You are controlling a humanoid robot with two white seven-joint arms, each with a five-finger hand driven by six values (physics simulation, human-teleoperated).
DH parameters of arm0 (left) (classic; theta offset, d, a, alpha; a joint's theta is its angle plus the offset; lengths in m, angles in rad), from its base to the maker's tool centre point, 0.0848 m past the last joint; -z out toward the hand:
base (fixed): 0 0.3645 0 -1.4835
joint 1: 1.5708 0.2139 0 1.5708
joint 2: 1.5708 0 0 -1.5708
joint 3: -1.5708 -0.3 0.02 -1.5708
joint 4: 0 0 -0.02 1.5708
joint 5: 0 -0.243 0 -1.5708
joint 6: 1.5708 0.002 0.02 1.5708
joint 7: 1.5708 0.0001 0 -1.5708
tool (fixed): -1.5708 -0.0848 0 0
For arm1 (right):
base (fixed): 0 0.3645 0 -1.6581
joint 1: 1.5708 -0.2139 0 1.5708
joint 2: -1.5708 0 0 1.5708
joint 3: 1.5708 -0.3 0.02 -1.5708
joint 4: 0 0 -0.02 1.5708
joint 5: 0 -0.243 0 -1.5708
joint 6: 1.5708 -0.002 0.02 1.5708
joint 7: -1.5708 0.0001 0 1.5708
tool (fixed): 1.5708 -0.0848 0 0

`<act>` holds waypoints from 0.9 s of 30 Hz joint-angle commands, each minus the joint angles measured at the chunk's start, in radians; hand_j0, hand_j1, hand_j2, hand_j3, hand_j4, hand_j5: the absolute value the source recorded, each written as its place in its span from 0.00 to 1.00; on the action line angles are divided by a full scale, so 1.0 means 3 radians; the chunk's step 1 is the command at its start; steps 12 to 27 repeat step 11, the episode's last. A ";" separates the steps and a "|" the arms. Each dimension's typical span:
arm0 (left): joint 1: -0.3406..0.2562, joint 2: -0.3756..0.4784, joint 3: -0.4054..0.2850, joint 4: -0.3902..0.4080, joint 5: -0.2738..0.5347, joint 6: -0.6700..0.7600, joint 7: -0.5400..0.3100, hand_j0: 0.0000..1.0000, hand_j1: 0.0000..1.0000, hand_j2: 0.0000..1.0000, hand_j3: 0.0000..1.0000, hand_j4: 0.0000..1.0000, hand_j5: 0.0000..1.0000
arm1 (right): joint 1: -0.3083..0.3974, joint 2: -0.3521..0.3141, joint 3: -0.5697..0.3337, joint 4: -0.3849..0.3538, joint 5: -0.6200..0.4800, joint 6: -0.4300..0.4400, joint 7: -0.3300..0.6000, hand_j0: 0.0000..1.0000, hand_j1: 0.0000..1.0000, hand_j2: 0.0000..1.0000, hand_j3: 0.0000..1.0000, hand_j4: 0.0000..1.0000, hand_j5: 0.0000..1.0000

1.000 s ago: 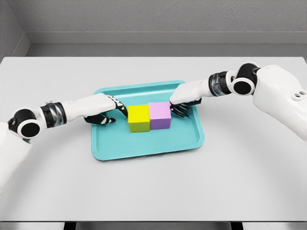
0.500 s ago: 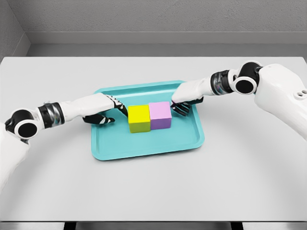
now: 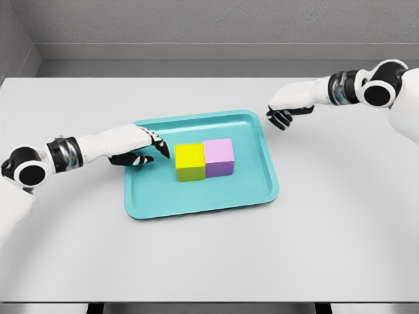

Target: Push two cubes

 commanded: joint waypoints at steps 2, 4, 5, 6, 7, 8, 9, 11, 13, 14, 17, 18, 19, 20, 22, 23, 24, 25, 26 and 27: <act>0.0000 0.0279 0.0003 -0.0147 0.0273 0.0009 0.0001 0.55 0.55 0.55 0.55 0.55 0.55 | 0.0026 -0.0182 -0.0208 0.0026 -0.0015 0.0007 -0.0004 0.20 0.20 0.20 0.20 0.20 0.20; 0.0046 0.0637 0.0110 -0.0337 0.0555 0.0009 0.0001 0.58 0.58 0.58 0.58 0.58 0.58 | 0.0020 -0.0254 -0.0208 0.0026 -0.0030 0.0007 -0.0004 0.46 0.46 0.46 0.46 0.46 0.46; 0.0071 0.0795 0.0187 -0.0418 0.0642 0.0009 0.0001 0.85 0.85 0.85 0.85 0.85 0.85 | 0.0020 -0.0335 -0.0229 0.0041 -0.0030 0.0007 -0.0004 0.97 0.97 0.97 0.97 0.97 0.97; 0.0179 0.0939 0.0320 -0.0459 0.0662 0.0009 0.0001 1.00 1.00 1.00 1.00 1.00 1.00 | 0.0046 -0.0381 -0.0265 0.0087 -0.0025 0.0007 -0.0004 1.00 1.00 1.00 1.00 1.00 1.00; 0.0312 0.1082 0.0509 -0.0459 0.0672 0.0009 0.0001 1.00 1.00 1.00 1.00 1.00 1.00 | 0.0056 -0.0387 -0.0265 0.0097 -0.0025 0.0007 -0.0004 1.00 1.00 1.00 1.00 1.00 1.00; 0.0322 0.1210 0.0515 -0.0444 0.0672 0.0009 0.0001 1.00 1.00 1.00 1.00 1.00 1.00 | 0.0061 -0.0387 -0.0265 0.0097 -0.0025 0.0007 -0.0004 1.00 1.00 1.00 1.00 1.00 1.00; 0.0348 0.1251 0.0520 -0.0429 0.0672 0.0009 0.0001 1.00 1.00 1.00 1.00 1.00 1.00 | 0.0061 -0.0381 -0.0265 0.0123 -0.0025 0.0007 -0.0004 1.00 1.00 1.00 1.00 1.00 1.00; 0.0383 0.1235 0.0509 -0.0419 0.0657 0.0009 0.0001 1.00 1.00 1.00 1.00 1.00 1.00 | 0.0061 -0.0376 -0.0265 0.0159 -0.0020 0.0007 -0.0004 1.00 1.00 1.00 1.00 1.00 1.00; 0.0383 0.1235 0.0509 -0.0419 0.0657 0.0009 0.0001 1.00 1.00 1.00 1.00 1.00 1.00 | 0.0061 -0.0376 -0.0265 0.0159 -0.0020 0.0007 -0.0004 1.00 1.00 1.00 1.00 1.00 1.00; 0.0383 0.1235 0.0509 -0.0419 0.0657 0.0009 0.0001 1.00 1.00 1.00 1.00 1.00 1.00 | 0.0061 -0.0376 -0.0265 0.0159 -0.0020 0.0007 -0.0004 1.00 1.00 1.00 1.00 1.00 1.00; 0.0383 0.1235 0.0509 -0.0419 0.0657 0.0009 0.0001 1.00 1.00 1.00 1.00 1.00 1.00 | 0.0061 -0.0376 -0.0265 0.0159 -0.0020 0.0007 -0.0004 1.00 1.00 1.00 1.00 1.00 1.00; 0.0383 0.1235 0.0509 -0.0419 0.0657 0.0009 0.0001 1.00 1.00 1.00 1.00 1.00 1.00 | 0.0061 -0.0376 -0.0265 0.0159 -0.0020 0.0007 -0.0004 1.00 1.00 1.00 1.00 1.00 1.00; 0.0383 0.1235 0.0509 -0.0419 0.0657 0.0009 0.0001 1.00 1.00 1.00 1.00 1.00 1.00 | 0.0061 -0.0376 -0.0265 0.0159 -0.0020 0.0007 -0.0004 1.00 1.00 1.00 1.00 1.00 1.00; 0.0383 0.1235 0.0509 -0.0419 0.0657 0.0009 0.0001 1.00 1.00 1.00 1.00 1.00 1.00 | 0.0061 -0.0376 -0.0265 0.0159 -0.0020 0.0007 -0.0004 1.00 1.00 1.00 1.00 1.00 1.00; 0.0383 0.1235 0.0509 -0.0419 0.0657 0.0009 0.0001 1.00 1.00 1.00 1.00 1.00 1.00 | 0.0061 -0.0376 -0.0265 0.0159 -0.0020 0.0007 -0.0004 1.00 1.00 1.00 1.00 1.00 1.00; 0.0383 0.1235 0.0509 -0.0419 0.0657 0.0009 0.0001 1.00 1.00 1.00 1.00 1.00 1.00 | 0.0061 -0.0376 -0.0265 0.0159 -0.0020 0.0007 -0.0004 1.00 1.00 1.00 1.00 1.00 1.00; 0.0383 0.1235 0.0509 -0.0419 0.0657 0.0009 0.0001 1.00 1.00 1.00 1.00 1.00 1.00 | 0.0061 -0.0376 -0.0265 0.0159 -0.0020 0.0007 -0.0004 1.00 1.00 1.00 1.00 1.00 1.00; 0.0383 0.1235 0.0509 -0.0419 0.0657 0.0009 0.0001 1.00 1.00 1.00 1.00 1.00 1.00 | 0.0061 -0.0376 -0.0265 0.0159 -0.0020 0.0007 -0.0004 1.00 1.00 1.00 1.00 1.00 1.00; 0.0383 0.1235 0.0509 -0.0419 0.0657 0.0009 0.0001 1.00 1.00 1.00 1.00 1.00 1.00 | 0.0061 -0.0376 -0.0265 0.0159 -0.0020 0.0007 -0.0004 1.00 1.00 1.00 1.00 1.00 1.00; 0.0383 0.1235 0.0509 -0.0419 0.0657 0.0009 0.0001 1.00 1.00 1.00 1.00 1.00 1.00 | 0.0061 -0.0376 -0.0265 0.0159 -0.0020 0.0007 -0.0004 1.00 1.00 1.00 1.00 1.00 1.00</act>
